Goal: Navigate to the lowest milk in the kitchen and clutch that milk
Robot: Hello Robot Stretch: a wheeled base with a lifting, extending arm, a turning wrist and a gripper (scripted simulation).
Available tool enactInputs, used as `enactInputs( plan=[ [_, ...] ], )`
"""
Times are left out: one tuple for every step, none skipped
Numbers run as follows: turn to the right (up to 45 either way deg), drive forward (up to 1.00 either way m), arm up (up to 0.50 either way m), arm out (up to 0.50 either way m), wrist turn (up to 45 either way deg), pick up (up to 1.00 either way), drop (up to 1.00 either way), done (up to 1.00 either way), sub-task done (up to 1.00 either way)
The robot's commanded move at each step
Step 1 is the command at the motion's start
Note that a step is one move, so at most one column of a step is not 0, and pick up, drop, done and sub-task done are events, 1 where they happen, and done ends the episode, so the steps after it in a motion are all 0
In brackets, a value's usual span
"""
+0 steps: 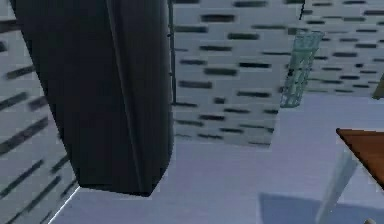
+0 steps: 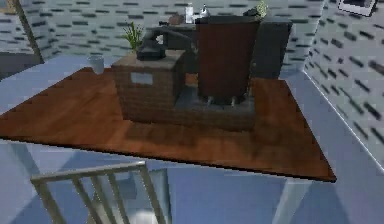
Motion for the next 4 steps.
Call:
enactInputs(
  plan=[
    [0.0, 0.65, 0.0, 0.0, 0.0, 0.0, 0.0, 0.0, 0.0],
    [45.0, 0.0, 0.0, 0.0, 0.0, 0.0, 0.0, 0.0, 0.0],
    [3.0, 0.0, 0.0, 0.0, 0.0, 0.0, 0.0, 0.0, 0.0],
    [0.0, 0.6, 0.0, 0.0, 0.0, 0.0, 0.0, 0.0, 0.0]
  ],
)
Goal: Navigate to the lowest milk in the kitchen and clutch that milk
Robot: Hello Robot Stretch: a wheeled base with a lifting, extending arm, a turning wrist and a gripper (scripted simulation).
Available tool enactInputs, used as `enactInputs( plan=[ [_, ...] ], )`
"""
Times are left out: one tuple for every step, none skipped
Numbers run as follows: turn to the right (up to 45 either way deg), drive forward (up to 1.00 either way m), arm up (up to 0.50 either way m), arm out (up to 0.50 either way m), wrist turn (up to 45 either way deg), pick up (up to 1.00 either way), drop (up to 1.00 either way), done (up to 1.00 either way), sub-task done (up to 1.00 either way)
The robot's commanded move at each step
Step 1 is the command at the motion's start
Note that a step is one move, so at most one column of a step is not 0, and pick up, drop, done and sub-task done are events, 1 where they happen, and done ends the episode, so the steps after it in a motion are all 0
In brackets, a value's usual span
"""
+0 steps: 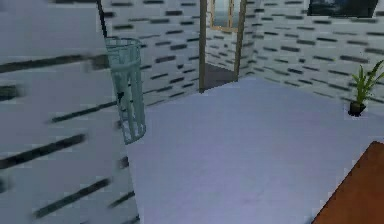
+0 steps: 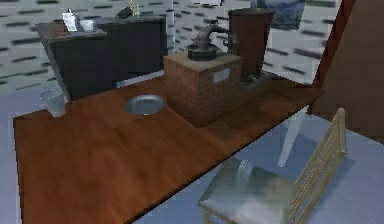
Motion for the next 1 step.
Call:
enactInputs(
  plan=[
    [18.0, 0.0, 0.0, 0.0, 0.0, 0.0, 0.0, 0.0, 0.0]
  ],
)
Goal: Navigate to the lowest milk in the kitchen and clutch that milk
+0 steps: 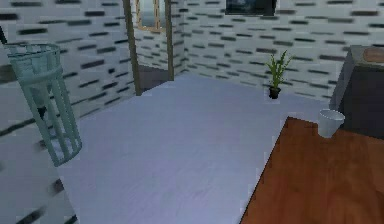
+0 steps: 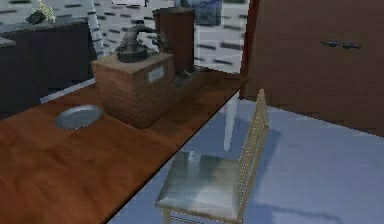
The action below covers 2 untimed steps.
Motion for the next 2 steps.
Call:
enactInputs(
  plan=[
    [0.0, 0.0, 0.5, 0.0, 0.0, 0.0, 0.0, 0.0, 0.0],
    [0.0, 0.0, 0.12, 0.0, 0.0, 0.0, 0.0, 0.0, 0.0]
  ],
)
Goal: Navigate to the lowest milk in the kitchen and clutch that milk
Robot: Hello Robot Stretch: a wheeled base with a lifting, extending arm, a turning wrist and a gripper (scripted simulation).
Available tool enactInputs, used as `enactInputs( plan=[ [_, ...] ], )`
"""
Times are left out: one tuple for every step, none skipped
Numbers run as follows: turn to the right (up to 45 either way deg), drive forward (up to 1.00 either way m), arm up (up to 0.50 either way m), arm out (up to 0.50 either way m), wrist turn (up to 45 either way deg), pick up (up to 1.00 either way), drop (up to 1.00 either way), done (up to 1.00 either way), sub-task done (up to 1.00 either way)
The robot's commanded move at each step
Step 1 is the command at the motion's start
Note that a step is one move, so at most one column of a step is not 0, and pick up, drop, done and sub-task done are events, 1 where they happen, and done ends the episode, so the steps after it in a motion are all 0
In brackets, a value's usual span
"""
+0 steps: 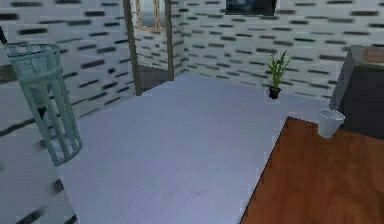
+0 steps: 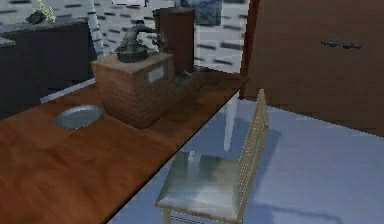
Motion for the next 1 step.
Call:
enactInputs(
  plan=[
    [0.0, 0.0, 0.0, 0.46, 0.0, 0.0, 0.0, 0.0, 0.0]
  ],
)
